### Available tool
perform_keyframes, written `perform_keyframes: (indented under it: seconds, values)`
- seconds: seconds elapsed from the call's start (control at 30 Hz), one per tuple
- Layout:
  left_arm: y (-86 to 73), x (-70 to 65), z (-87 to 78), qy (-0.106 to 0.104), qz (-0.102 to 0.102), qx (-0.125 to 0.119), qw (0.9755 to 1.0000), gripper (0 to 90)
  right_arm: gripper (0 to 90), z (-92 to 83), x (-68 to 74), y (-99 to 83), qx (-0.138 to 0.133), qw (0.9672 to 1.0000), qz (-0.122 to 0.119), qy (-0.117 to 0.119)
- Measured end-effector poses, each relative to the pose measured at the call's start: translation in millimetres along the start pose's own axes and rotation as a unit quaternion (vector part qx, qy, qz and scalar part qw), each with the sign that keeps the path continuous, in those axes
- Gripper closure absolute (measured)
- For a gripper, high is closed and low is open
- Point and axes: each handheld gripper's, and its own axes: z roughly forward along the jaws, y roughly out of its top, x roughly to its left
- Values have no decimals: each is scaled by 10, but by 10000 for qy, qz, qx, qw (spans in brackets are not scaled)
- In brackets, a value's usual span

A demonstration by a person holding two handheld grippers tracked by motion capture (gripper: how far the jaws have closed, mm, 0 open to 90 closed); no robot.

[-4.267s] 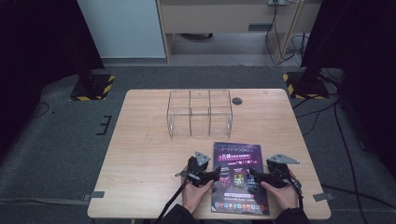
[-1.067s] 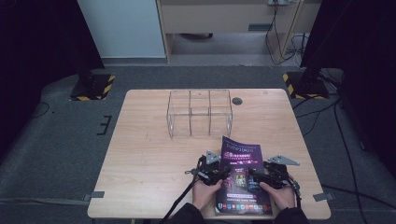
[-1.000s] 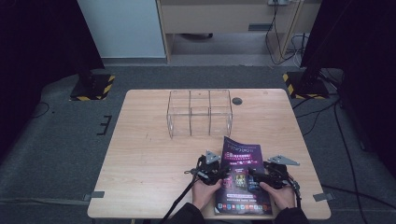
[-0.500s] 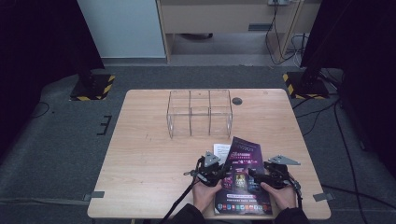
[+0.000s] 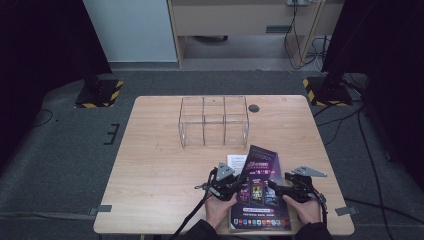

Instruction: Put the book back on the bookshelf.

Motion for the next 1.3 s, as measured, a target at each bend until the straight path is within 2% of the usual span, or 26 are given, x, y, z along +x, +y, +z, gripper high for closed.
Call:
perform_keyframes:
  seconds: [0.17, 0.57, 1.07, 1.2, 1.3]
  values:
    - [41, -19, -58, -54, 38, -165, 9998, 848, 161, -26, 1, 12, -86, 9999, -12, 57]
    - [98, -26, -144, -115, 79, -335, 9993, 848, 155, -62, 2, 23, -200, 9997, 16, 170]
    - [152, -35, -270, -131, 115, -557, 9983, 848, 153, -31, 18, 26, -218, 9980, 133, 579]
    - [160, -38, -292, -158, 124, -603, 9980, 848, 152, -12, 16, 33, -266, 9963, 275, 764]
    - [164, -41, -302, -183, 129, -623, 9978, 848, 155, 12, 14, 31, -267, 9956, 248, 861]
